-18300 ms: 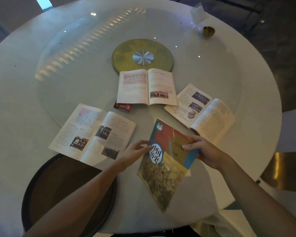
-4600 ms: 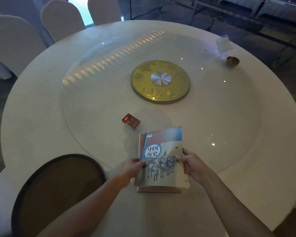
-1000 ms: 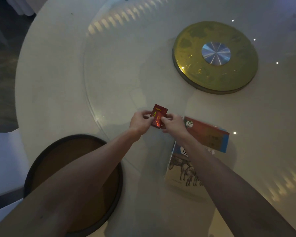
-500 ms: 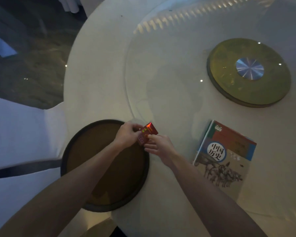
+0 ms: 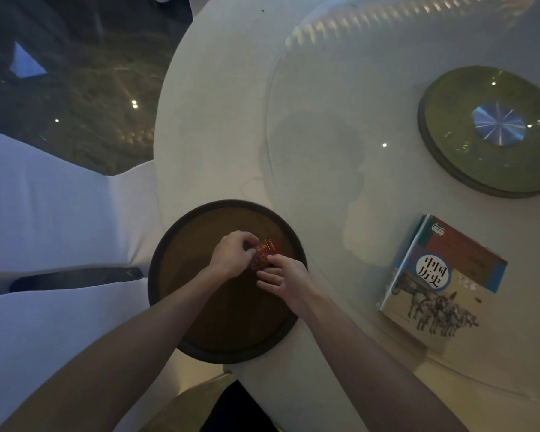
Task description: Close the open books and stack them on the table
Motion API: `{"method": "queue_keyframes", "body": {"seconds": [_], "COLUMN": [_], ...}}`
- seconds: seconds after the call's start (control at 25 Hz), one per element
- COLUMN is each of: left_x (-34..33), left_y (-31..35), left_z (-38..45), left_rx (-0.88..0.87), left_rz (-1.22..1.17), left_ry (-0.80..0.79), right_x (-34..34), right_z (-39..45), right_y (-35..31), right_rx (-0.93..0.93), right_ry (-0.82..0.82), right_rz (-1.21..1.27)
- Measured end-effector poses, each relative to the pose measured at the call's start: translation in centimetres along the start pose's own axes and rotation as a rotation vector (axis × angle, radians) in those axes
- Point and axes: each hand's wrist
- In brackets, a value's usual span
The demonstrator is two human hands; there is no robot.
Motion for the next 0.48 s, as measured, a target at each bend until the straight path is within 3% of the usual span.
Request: {"method": "queue_keyframes", "body": {"seconds": [0.32,0.48], "left_x": [0.2,1.3], "left_y": [0.0,3.1], "left_z": [0.8,1.0], "left_rx": [-0.004,-0.09], "left_rz": [0.032,0.122], "left_ry": [-0.06,0.037], "right_x": [0.5,2.1], "right_z": [0.2,-0.8], "right_y": [-0.2,-1.0], "right_rx": [0.031,0.209], "right_ry": [0.053,0.278], "right_rz": [-0.124,-0.403]}}
Point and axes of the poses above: each hand's wrist, its own z-axis towards the middle knuckle, its own x-axis out of the back of the hand, y = z × x, and after that the axes turned 5 degrees about y, right-handed
